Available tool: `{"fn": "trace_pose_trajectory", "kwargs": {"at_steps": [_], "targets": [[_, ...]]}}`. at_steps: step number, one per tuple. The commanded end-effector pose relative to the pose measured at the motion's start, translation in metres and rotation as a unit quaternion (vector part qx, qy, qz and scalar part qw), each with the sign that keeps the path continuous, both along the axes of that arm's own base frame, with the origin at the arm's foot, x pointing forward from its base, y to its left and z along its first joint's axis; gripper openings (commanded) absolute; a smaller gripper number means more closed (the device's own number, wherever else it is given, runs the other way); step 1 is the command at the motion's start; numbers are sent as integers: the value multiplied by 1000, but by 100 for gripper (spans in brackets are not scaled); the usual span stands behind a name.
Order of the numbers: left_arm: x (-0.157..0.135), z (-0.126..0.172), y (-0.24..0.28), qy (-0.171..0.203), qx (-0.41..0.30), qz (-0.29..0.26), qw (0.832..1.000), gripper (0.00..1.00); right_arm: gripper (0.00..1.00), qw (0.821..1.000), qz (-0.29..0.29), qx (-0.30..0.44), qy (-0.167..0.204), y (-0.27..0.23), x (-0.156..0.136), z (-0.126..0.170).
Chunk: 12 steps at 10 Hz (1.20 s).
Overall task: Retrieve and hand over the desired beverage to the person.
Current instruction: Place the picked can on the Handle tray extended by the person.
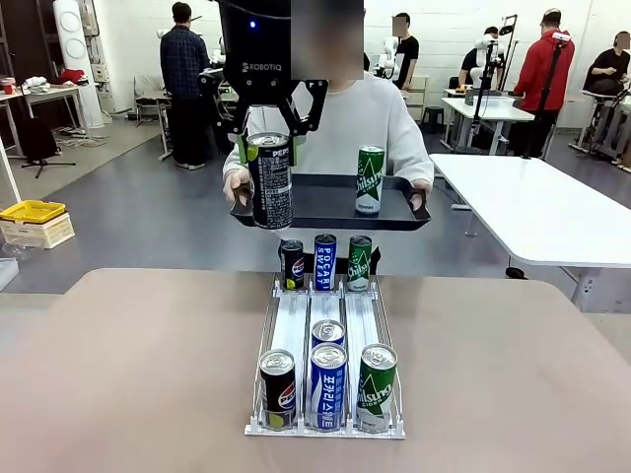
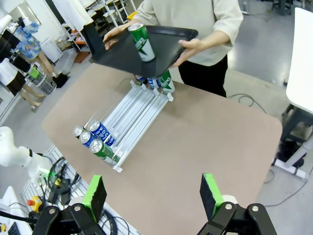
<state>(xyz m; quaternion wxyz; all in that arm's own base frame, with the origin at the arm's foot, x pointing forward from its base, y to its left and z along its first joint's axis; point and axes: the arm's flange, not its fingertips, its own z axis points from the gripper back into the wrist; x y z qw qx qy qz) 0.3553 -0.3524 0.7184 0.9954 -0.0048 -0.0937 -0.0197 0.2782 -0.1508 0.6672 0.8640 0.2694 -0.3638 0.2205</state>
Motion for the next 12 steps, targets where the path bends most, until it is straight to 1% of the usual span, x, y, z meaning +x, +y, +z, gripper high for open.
{"fn": "trace_pose_trajectory", "kwargs": {"at_steps": [1, 7, 8, 9, 10, 11, 12], "targets": [[-4, -1, 5, -9, 4, 9, 1000, 0, 100, 1000, -2, -2, 2, -1, 3, 1], [-4, -1, 5, -9, 4, 9, 1000, 0, 100, 1000, -2, -2, 2, -1, 3, 1], [1, -1, 1, 1, 0, 2, 1000, 59, 100, 1000, -2, -2, 2, -1, 3, 1], [33, 8, 8, -3, -13, 14, 1000, 59, 100, 1000, -2, -2, 2, -1, 3, 1], [58, 11, 15, -14, -27, 14, 999, 59, 100, 1000, -2, -2, 2, -1, 3, 1], [76, 8, 21, -26, -31, 6, 999, 59, 100, 1000, -2, -2, 2, -1, 3, 1], [110, 9, 28, -22, -26, -9, 999, 59, 100, 1000, -2, -2, 2, -1, 3, 1]]}}
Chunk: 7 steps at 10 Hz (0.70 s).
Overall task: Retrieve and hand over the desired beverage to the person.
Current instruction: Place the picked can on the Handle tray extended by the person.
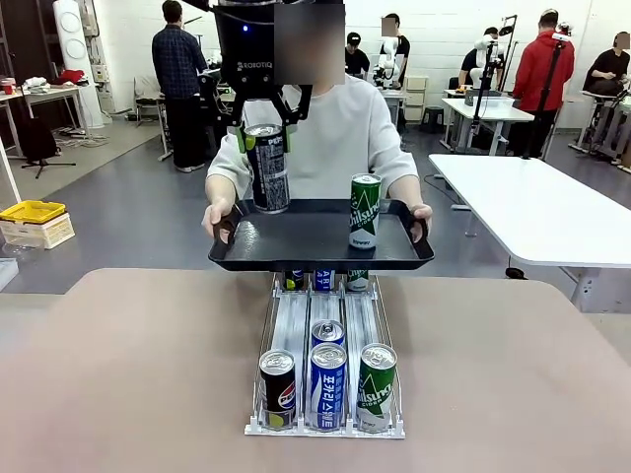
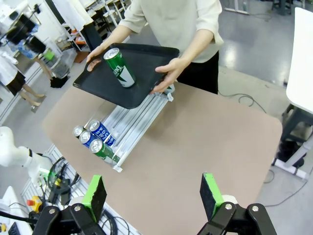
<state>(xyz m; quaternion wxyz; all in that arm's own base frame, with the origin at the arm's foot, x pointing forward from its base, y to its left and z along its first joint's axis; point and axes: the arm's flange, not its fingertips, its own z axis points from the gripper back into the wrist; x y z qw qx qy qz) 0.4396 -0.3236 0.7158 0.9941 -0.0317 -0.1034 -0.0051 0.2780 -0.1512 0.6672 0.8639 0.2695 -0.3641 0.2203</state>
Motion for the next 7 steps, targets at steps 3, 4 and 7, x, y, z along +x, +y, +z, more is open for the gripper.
{"fn": "trace_pose_trajectory", "kwargs": {"at_steps": [3, 4, 7], "targets": [[103, -16, 17, 9, 3, 12, 1000, 59, 100, 1000, -1, -2, 3, -1, 3, 1], [108, -34, 20, 8, 6, 31, 999, 59, 100, 1000, -1, -2, 3, -1, 3, 1], [119, -74, 24, 33, 11, 49, 998, 59, 100, 1000, -1, -2, 3, -1, 3, 1]]}}
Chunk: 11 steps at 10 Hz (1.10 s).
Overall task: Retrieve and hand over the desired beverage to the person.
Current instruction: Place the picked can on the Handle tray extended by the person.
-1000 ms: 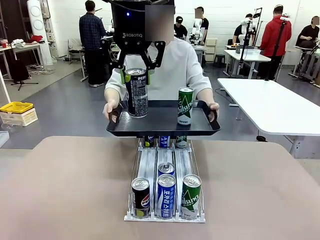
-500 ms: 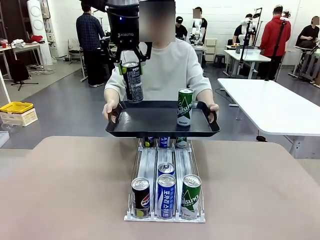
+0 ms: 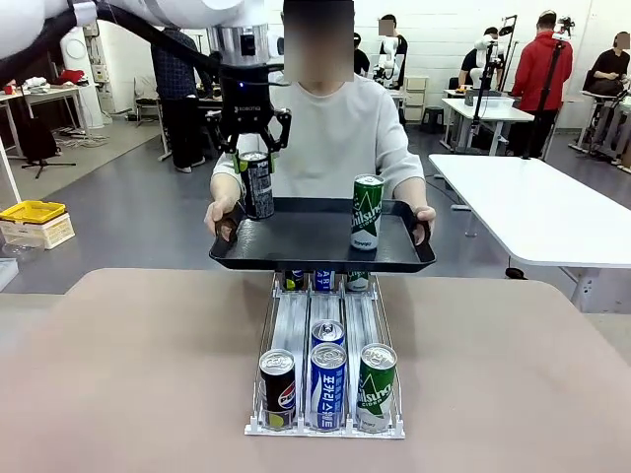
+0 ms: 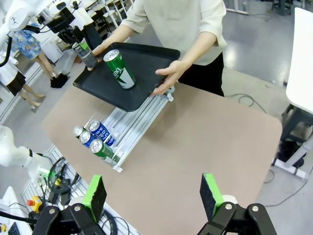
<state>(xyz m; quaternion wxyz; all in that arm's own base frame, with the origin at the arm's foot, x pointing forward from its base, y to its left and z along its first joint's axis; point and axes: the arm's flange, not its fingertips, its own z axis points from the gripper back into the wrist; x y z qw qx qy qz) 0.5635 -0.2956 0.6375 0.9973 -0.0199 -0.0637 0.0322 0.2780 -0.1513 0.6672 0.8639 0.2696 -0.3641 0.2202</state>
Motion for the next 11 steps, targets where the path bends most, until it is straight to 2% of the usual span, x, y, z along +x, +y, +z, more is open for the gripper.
{"fn": "trace_pose_trajectory", "kwargs": {"at_steps": [1, 3, 4, 9, 11], "targets": [[-2, 0, -5, -6, 1, 12, 1000, 59, 100, 1000, -1, -2, 3, -1, 3, 1], [-12, 2, -8, -31, 3, 23, 999, 59, 100, 1000, -1, -2, 3, -1, 3, 1], [0, -7, -4, 5, 1, 3, 1000, 59, 100, 1000, -1, -2, 3, -1, 3, 1], [0, -7, -4, 5, 1, 3, 1000, 59, 100, 1000, -1, -2, 3, -1, 3, 1], [8, -20, -8, 13, -3, 11, 1000, 59, 100, 1000, -1, -2, 3, -1, 3, 1]]}}
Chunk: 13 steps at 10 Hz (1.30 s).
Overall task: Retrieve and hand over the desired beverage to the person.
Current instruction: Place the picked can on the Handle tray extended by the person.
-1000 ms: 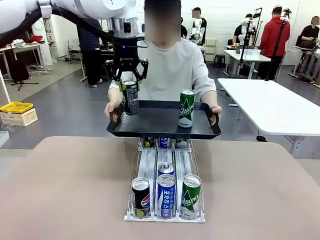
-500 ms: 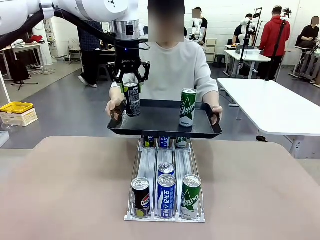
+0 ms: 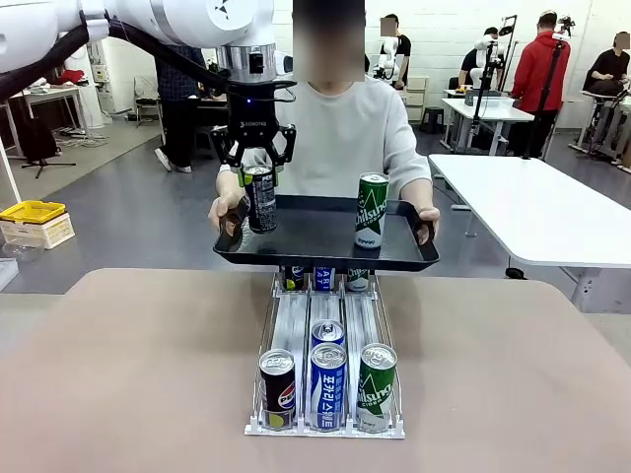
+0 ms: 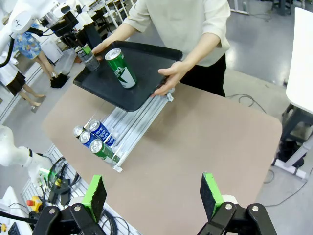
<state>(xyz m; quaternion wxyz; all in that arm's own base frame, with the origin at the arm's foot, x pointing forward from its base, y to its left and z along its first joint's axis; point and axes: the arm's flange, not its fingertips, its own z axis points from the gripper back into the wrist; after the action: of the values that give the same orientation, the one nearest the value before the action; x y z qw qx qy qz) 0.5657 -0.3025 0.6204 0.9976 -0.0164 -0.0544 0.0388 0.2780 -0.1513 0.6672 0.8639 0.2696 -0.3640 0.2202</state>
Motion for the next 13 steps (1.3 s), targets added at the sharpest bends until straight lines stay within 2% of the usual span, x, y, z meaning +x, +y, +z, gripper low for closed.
{"fn": "trace_pose_trajectory", "kwargs": {"at_steps": [1, 4, 5, 6, 13], "targets": [[13, -10, -3, 7, 0, 1, 1000, 59, 100, 1000, -1, -2, 2, -1, 3, 1], [19, -21, -8, 24, 9, -7, 1000, 59, 100, 1000, -1, -2, 2, -1, 3, 1], [19, -22, -8, 21, 6, -17, 1000, 65, 100, 1000, -1, -2, 2, -1, 3, 1], [18, -22, -8, 18, 5, -21, 1000, 100, 100, 1000, -1, -2, 2, -1, 3, 1], [16, -19, -6, 16, 13, -29, 999, 100, 100, 1000, -1, -2, 2, -1, 3, 1]]}}
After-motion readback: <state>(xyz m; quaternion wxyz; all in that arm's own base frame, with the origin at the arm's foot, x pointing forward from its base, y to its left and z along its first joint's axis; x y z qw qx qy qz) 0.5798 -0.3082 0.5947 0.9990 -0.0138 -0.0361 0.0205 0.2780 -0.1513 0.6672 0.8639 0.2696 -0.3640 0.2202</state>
